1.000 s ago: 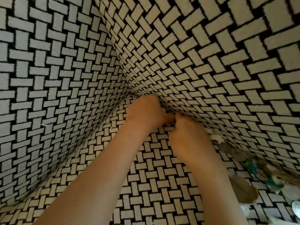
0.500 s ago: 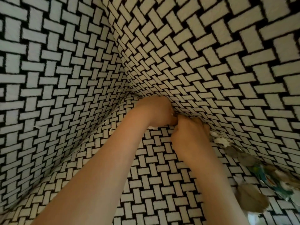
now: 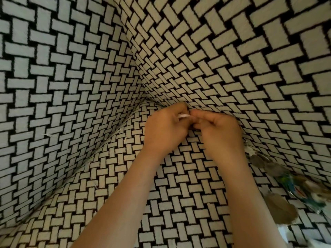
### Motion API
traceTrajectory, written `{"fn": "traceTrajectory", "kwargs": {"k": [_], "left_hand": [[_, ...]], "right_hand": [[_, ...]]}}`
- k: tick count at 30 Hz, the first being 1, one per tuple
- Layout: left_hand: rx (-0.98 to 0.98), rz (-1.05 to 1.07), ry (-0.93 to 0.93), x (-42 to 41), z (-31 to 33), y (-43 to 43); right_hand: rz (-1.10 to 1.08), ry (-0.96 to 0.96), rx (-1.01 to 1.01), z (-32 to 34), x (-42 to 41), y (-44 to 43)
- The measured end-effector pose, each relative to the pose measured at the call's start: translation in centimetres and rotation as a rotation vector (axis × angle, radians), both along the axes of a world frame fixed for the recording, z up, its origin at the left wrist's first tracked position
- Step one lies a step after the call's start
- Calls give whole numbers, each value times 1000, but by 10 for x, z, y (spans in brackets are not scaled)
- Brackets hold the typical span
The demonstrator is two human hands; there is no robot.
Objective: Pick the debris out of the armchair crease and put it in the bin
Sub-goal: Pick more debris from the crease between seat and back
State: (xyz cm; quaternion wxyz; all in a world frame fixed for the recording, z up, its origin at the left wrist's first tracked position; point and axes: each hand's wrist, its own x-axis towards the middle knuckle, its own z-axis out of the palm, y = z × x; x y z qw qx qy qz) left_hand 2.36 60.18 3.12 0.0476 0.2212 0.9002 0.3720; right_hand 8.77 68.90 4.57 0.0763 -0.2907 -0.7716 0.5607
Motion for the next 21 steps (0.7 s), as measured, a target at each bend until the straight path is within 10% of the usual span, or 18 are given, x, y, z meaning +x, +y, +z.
{"fn": "traceTrajectory", "kwargs": {"k": [10, 21], "left_hand": [[807, 267, -528, -6, 14, -14], [1143, 484, -813, 23, 25, -11]], "right_hand": [[25, 132, -276, 10, -2, -11], [39, 209, -542, 12, 3, -68]]}}
